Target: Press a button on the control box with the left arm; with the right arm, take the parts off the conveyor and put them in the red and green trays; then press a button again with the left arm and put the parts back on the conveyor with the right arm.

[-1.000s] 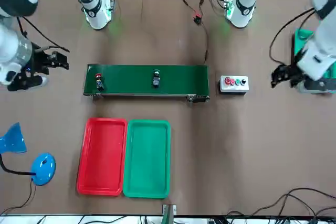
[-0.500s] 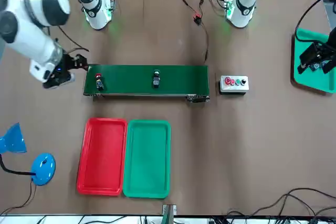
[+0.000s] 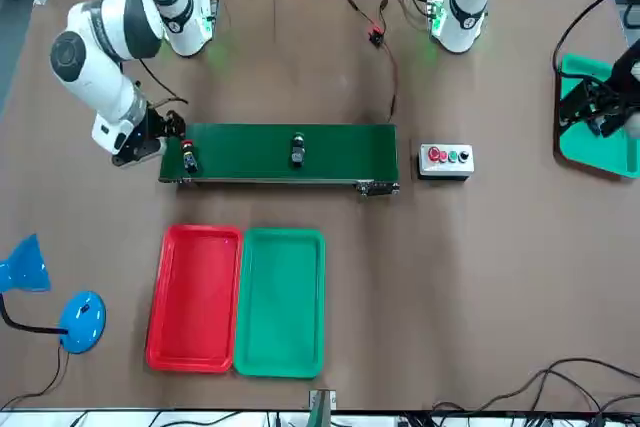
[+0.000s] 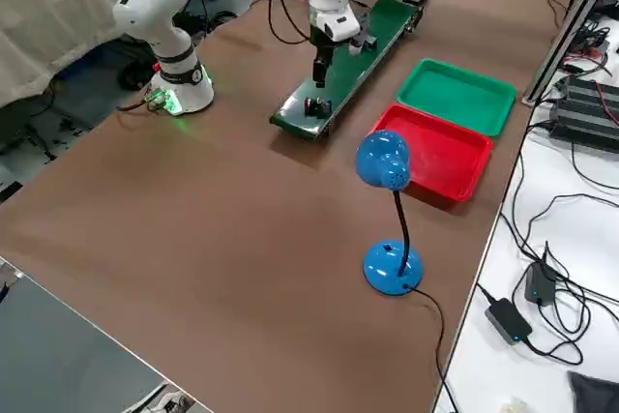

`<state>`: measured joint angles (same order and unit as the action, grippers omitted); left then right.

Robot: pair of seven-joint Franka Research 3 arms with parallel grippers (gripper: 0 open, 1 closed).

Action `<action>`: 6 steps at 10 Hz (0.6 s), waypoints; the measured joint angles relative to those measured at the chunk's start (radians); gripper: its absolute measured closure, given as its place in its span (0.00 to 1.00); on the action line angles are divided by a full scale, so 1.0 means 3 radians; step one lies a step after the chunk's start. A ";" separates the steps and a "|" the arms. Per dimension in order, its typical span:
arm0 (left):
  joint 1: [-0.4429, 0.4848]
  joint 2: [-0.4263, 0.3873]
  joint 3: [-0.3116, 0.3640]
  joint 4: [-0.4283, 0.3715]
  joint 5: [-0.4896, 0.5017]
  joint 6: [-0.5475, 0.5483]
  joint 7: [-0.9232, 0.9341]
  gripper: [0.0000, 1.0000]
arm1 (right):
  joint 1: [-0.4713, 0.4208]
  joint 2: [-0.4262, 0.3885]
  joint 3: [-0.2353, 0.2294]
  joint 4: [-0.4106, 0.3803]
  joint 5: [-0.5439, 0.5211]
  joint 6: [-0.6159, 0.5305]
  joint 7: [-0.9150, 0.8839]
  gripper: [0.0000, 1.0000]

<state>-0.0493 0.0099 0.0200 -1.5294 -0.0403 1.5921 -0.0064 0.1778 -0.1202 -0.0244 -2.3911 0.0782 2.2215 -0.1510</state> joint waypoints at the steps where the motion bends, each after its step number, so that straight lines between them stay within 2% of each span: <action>1: -0.0003 0.0001 0.0000 -0.0012 0.0000 0.0000 0.0001 0.00 | 0.0021 0.0049 0.0001 -0.0065 0.0000 0.0170 0.0000 0.00; 3: -0.0005 0.0002 0.0011 -0.0022 0.0000 -0.0008 0.0090 0.00 | 0.0079 0.0241 0.0002 -0.0173 0.0000 0.0506 0.0001 0.01; 6: 0.0002 0.0003 0.0059 -0.0038 0.0000 -0.0018 0.0155 0.00 | 0.0102 0.0545 0.0001 -0.0195 0.0000 0.0838 0.0001 0.03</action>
<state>-0.0488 0.0109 0.0378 -1.5407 -0.0403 1.5866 0.0401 0.2085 0.0432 -0.0241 -2.4495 0.0783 2.4729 -0.1506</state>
